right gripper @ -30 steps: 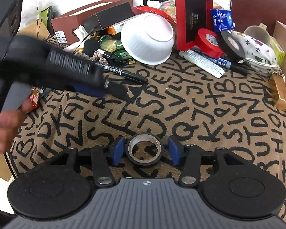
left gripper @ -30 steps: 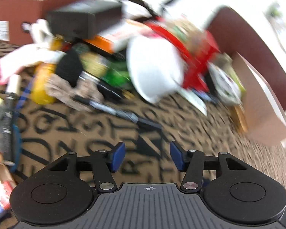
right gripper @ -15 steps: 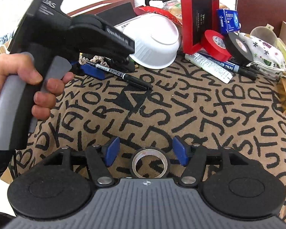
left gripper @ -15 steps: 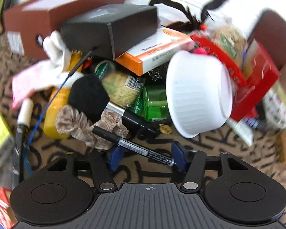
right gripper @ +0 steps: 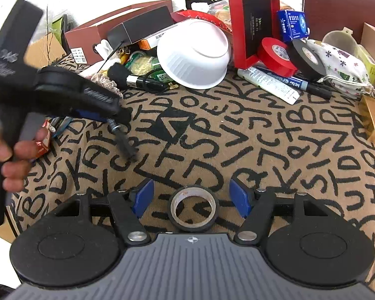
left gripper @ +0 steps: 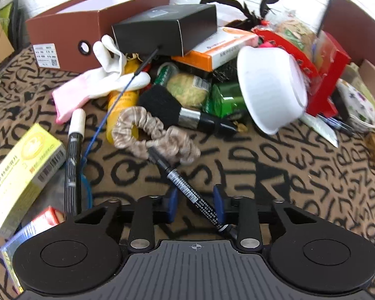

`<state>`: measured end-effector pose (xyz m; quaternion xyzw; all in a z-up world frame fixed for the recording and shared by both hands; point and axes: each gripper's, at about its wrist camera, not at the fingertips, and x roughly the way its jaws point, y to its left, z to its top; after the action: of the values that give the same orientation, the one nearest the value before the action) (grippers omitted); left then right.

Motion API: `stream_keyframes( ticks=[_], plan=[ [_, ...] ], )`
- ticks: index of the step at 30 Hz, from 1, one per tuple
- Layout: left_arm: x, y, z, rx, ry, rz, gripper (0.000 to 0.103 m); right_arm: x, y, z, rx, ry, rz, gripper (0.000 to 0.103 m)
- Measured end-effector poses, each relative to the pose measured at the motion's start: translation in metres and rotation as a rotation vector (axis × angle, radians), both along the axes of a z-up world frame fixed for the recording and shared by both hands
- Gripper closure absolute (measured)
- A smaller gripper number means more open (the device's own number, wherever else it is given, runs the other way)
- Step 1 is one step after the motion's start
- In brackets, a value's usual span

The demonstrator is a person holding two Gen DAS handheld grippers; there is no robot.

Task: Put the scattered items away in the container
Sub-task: 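Lift the tape roll and marker and carry both toward the cardboard box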

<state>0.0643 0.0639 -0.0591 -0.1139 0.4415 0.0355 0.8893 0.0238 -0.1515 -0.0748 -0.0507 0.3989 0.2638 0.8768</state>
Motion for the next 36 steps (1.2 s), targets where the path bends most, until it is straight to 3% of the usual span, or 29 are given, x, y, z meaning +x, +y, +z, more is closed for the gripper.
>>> stream_keyframes(
  ticks=[2,5,6,9,10,14,16,18,19,23,24,26,36],
  plan=[
    [-0.003,-0.003,-0.001,-0.029,0.000,-0.040,0.096,-0.003,-0.001,0.000,-0.006,-0.004,0.002,0.032],
    [-0.006,-0.015,-0.001,-0.055,0.005,-0.123,0.097,-0.008,-0.002,0.000,-0.015,-0.011,0.000,0.035],
    [-0.007,-0.020,-0.001,-0.057,0.009,-0.148,0.097,-0.009,-0.003,0.000,-0.022,-0.015,-0.003,0.040],
    [-0.010,-0.030,-0.001,-0.032,0.003,-0.161,0.084,-0.012,-0.006,0.001,-0.035,-0.022,-0.010,0.050],
    [-0.011,-0.029,-0.001,-0.040,0.004,-0.161,0.072,-0.013,-0.008,0.001,-0.031,-0.019,-0.012,0.050],
    [-0.017,-0.029,0.001,-0.033,0.013,-0.196,0.071,-0.015,-0.009,0.002,-0.039,-0.019,-0.014,0.050],
    [-0.020,-0.032,0.000,-0.003,0.017,-0.224,0.079,-0.016,-0.007,0.001,-0.050,-0.025,-0.010,0.051],
    [-0.021,-0.033,-0.001,0.006,0.019,-0.235,0.078,-0.015,-0.006,0.002,-0.047,-0.024,-0.009,0.056],
    [-0.021,-0.033,-0.001,0.007,0.019,-0.237,0.072,-0.015,-0.007,0.002,-0.042,-0.021,-0.013,0.056],
    [-0.021,-0.039,-0.003,0.037,0.008,-0.253,0.072,-0.014,-0.007,0.001,-0.035,-0.017,-0.024,0.056],
    [-0.021,-0.041,-0.003,0.050,0.004,-0.260,0.072,-0.014,-0.006,0.000,-0.037,-0.019,-0.025,0.056],
    [-0.022,-0.042,-0.003,0.058,0.003,-0.263,0.097,-0.014,-0.005,0.000,-0.042,-0.026,-0.023,0.056],
    [-0.029,-0.055,0.018,-0.031,-0.032,-0.284,0.098,-0.020,-0.023,0.011,0.004,-0.018,-0.071,0.057]
  ],
)
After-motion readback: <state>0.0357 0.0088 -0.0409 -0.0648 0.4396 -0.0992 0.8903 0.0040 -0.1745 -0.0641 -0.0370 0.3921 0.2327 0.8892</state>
